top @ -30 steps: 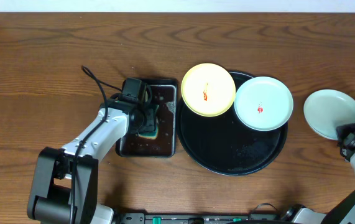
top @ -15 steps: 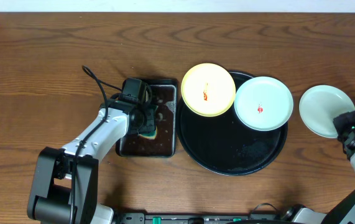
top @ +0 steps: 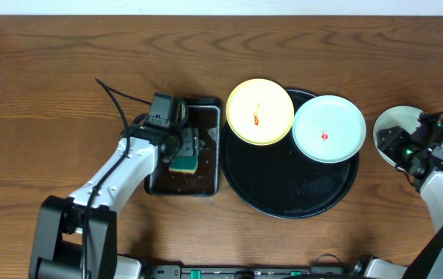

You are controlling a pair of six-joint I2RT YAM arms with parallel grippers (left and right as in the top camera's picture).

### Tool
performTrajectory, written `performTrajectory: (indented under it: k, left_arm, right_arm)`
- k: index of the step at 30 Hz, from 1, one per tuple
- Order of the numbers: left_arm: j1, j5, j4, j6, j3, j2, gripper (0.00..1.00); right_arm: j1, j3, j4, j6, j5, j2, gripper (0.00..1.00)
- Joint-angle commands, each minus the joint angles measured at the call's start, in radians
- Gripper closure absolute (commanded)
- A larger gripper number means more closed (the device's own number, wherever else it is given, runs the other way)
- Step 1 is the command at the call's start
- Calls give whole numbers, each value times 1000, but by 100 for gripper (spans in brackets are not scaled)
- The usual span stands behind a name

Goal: Clean dirty plates on tray and stack at the side
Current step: 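Move the right gripper back to the rim of the pale blue plate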

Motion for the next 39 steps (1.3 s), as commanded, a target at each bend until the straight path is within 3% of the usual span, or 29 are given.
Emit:
performTrajectory:
  k: [1,10,12,15,16,22,23,25,26,27,32,35,39]
  left_arm:
    - [3,-13,32,8,22,48,25]
    - [3,-13,105,9,21,153,36]
    - [3,-13,110,9,21,174,67]
    - [3,-13,112,9,21,183,91]
    - [3,-13,111,9,22,181,93]
    - [3,-43,103,9,25,125,93]
    - [3,-43,100,9,25,108,87]
    - [3,-43,93,9,25,74,41]
    - [3,-43,86,8,25,55,30]
    - [3,-43,71,9,25,32,26]
    - [3,-42,-5,8,25,-26,26]
    - [3,-42,-13,8,10,-23,39]
    - [3,-42,-5,8,-20,-21,44]
  right_arm:
    - [28,17,-2,-38,1,2,59]
    - [35,17,-6,-37,1,2,61]
    - [35,17,-6,-37,1,2,63]
    - [35,17,-6,-37,1,2,63]
    - [35,17,-6,-37,1,2,64]
    - [37,17,-6,-37,0,2,65]
    - [38,17,-6,-37,0,2,65]
    - [42,17,-6,-38,0,2,65]
    - [47,17,-6,-38,0,2,64]
    - [51,17,-8,-38,0,2,64]
    - [84,17,-8,-39,1,2,62]
    - [96,17,-8,-49,2,2,63]
    - [96,17,-20,-49,2,2,64]
